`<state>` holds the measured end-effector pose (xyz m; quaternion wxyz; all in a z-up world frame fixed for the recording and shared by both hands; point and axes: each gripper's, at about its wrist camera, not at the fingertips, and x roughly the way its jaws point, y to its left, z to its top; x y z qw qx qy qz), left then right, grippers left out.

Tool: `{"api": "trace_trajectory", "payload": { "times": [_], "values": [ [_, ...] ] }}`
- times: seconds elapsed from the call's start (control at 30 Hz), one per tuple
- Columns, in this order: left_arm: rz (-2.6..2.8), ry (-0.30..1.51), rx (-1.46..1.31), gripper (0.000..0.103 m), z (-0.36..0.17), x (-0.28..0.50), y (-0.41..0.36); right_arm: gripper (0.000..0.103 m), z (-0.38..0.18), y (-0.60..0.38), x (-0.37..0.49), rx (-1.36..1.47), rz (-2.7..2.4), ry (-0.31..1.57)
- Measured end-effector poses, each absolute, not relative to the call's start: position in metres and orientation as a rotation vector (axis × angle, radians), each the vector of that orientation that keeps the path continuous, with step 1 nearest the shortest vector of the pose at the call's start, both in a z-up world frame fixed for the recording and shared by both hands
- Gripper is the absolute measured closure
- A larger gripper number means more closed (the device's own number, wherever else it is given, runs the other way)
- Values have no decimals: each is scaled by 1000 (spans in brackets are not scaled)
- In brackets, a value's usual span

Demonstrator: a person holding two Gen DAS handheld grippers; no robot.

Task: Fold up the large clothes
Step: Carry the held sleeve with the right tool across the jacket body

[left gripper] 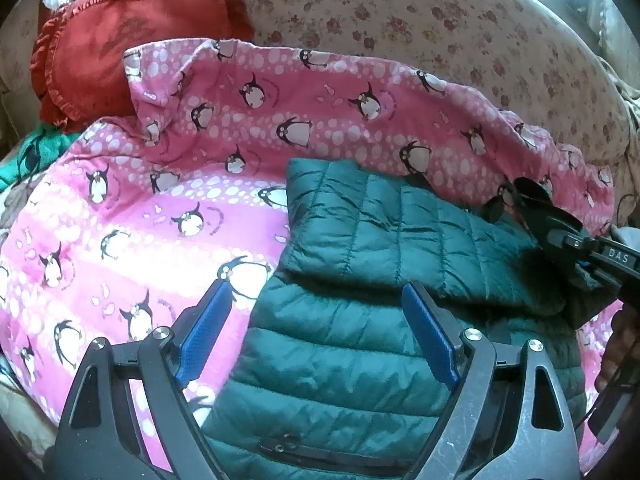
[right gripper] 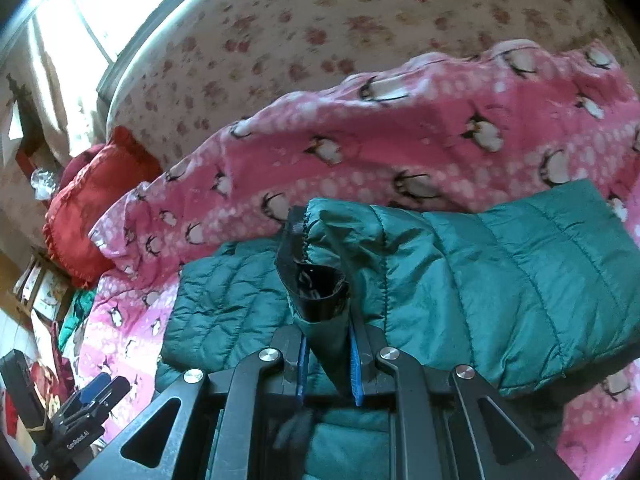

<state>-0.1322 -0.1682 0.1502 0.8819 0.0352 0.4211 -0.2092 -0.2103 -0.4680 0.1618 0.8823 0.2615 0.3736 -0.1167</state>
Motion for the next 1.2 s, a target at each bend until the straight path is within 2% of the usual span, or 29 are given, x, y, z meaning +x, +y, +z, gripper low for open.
{"api": "trace_trajectory", "payload": {
  "times": [1.2],
  "values": [
    [-364,905,55,16,138,-71,-150,87,147,-369,-114,610,18,816]
  ]
}}
